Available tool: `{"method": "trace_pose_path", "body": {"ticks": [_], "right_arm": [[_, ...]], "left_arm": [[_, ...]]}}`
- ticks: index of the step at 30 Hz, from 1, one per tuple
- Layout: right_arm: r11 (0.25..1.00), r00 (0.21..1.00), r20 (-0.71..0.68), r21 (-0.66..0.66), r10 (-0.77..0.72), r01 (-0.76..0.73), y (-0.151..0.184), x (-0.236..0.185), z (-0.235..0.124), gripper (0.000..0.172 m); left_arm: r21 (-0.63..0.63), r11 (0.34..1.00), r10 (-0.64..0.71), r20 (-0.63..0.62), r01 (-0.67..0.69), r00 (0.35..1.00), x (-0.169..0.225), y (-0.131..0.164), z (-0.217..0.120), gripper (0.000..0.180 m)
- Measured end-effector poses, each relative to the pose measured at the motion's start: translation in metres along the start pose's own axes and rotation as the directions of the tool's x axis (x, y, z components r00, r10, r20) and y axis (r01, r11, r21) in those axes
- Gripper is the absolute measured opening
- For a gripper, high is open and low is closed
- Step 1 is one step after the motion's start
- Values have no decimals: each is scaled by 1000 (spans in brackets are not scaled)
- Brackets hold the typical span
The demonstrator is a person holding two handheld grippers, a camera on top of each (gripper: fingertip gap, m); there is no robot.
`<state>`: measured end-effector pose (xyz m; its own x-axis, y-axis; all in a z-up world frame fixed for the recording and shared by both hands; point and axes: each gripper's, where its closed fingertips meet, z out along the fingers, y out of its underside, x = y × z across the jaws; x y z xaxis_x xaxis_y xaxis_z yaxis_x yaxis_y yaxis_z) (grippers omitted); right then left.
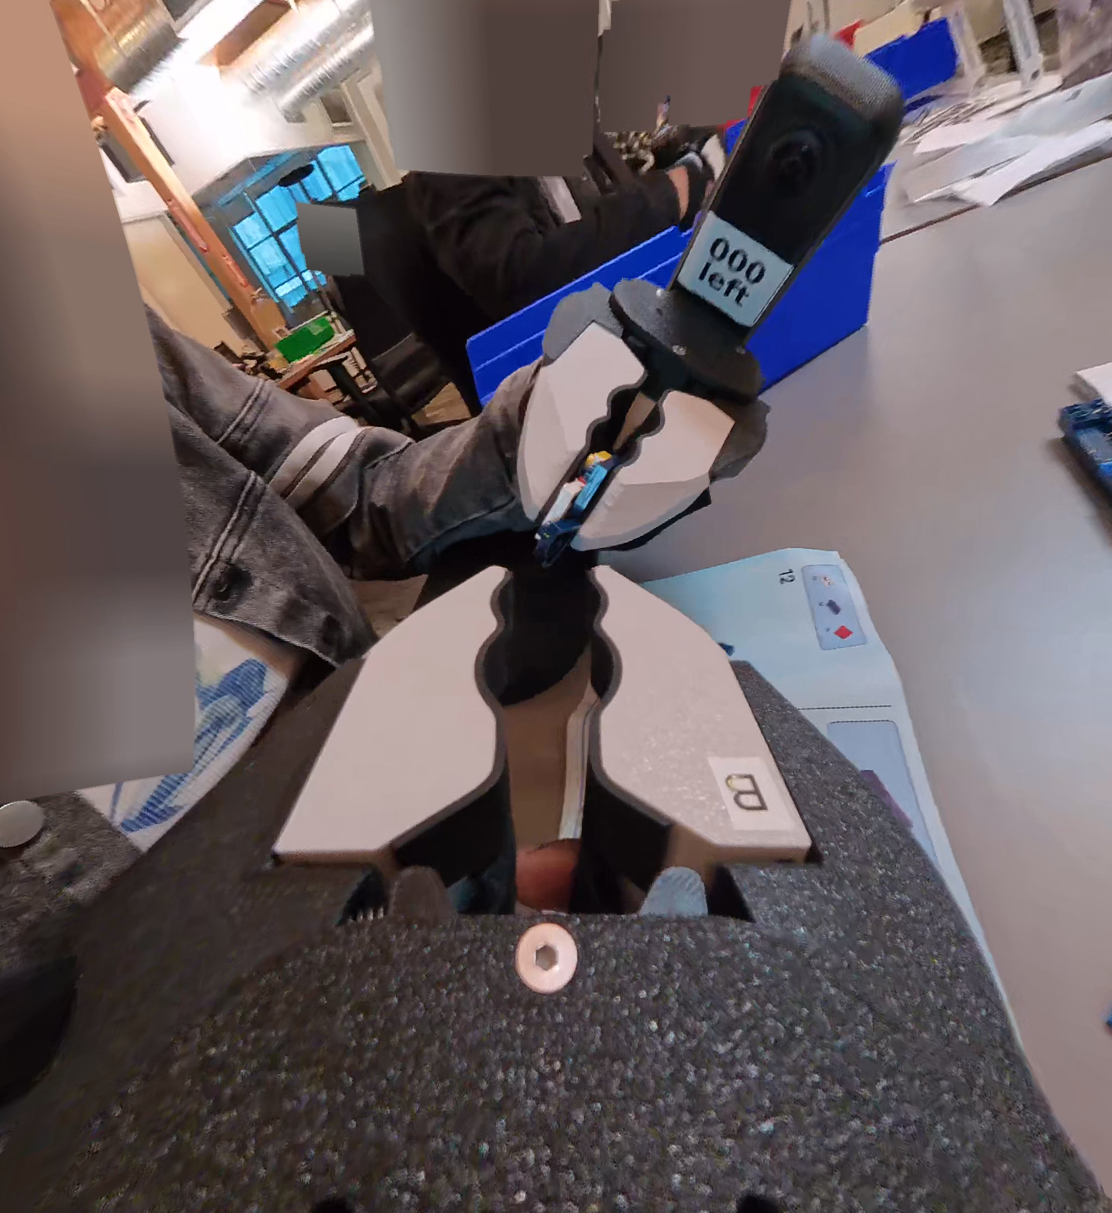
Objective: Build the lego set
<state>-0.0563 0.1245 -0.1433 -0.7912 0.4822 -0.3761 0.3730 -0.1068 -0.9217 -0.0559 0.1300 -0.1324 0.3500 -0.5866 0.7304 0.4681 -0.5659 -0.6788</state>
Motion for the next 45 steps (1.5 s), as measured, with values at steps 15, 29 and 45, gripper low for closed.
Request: {"method": "trace_pose_path", "body": {"ticks": [15,29,45], "right_arm": [[996,996,-90,84,20,-13,-11,12,-1,7],[967,989,46,207,139,-145,-22,1,-3,7],[741,757,-89,162,-647,652,-43,-76,3,7]], "left_arm": [[19,998,64,96,-66,993,-10,-4,-1,8],[-33,938,347,154,-346,925,2,-8,3,8],[-138,152,983,123,-979,135,73,4,22,8]]}}
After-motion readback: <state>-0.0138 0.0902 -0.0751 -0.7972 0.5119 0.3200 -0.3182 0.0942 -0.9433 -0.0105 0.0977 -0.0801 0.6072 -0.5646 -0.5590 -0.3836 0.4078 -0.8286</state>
